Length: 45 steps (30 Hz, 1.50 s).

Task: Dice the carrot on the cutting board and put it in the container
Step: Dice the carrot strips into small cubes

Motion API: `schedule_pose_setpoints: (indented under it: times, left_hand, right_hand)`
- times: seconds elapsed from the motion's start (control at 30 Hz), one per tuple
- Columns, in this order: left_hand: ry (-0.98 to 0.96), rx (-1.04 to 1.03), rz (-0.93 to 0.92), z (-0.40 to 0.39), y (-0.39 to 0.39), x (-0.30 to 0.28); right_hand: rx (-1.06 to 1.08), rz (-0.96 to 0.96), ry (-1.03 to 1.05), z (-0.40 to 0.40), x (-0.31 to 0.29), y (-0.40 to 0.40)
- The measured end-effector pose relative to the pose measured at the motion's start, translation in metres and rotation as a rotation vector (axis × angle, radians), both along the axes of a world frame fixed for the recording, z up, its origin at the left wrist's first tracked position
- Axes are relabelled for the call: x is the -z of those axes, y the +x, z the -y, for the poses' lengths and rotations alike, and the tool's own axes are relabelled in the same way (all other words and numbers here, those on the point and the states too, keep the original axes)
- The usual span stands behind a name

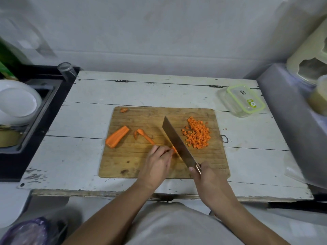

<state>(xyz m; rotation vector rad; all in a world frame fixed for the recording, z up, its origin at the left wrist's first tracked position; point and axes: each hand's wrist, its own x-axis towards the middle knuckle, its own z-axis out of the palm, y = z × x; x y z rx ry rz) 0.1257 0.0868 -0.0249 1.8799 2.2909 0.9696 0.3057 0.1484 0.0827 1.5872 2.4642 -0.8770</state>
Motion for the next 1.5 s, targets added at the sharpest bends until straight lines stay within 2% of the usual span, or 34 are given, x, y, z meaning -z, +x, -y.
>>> schedule_pose_setpoints:
  times: [0.23, 0.33, 0.43, 0.6, 0.77, 1.13, 1.37, 1.5]
  left_hand:
    - [0.000, -0.013, 0.003, -0.001, 0.000, 0.001]
    - [0.001, -0.012, 0.000, -0.002, -0.001, 0.002]
    - [0.009, -0.016, 0.008, -0.001, 0.000, 0.002]
    - [0.005, 0.008, 0.019, 0.006, -0.001, -0.004]
    - [0.023, 0.011, 0.001, 0.004, 0.000, -0.001]
    - [0.016, 0.006, -0.002, 0.002, -0.001, 0.001]
    - [0.017, -0.007, 0.007, 0.009, 0.000, -0.004]
    - [0.020, -0.022, 0.021, 0.009, 0.001, -0.003]
  right_hand:
    - [-0.024, 0.060, 0.013, 0.009, 0.000, -0.011]
    - [-0.078, 0.078, 0.083, 0.000, 0.007, -0.031]
    - [-0.034, 0.037, 0.025, -0.016, 0.007, -0.044]
    - [0.021, -0.014, -0.007, -0.015, -0.001, -0.016]
    - [-0.023, 0.020, -0.012, 0.000, -0.002, 0.000]
    - [-0.078, 0.103, 0.059, 0.002, 0.007, -0.029]
    - [0.018, -0.030, -0.013, -0.007, 0.001, -0.020]
    - [-0.017, 0.008, -0.030, 0.002, -0.006, -0.003]
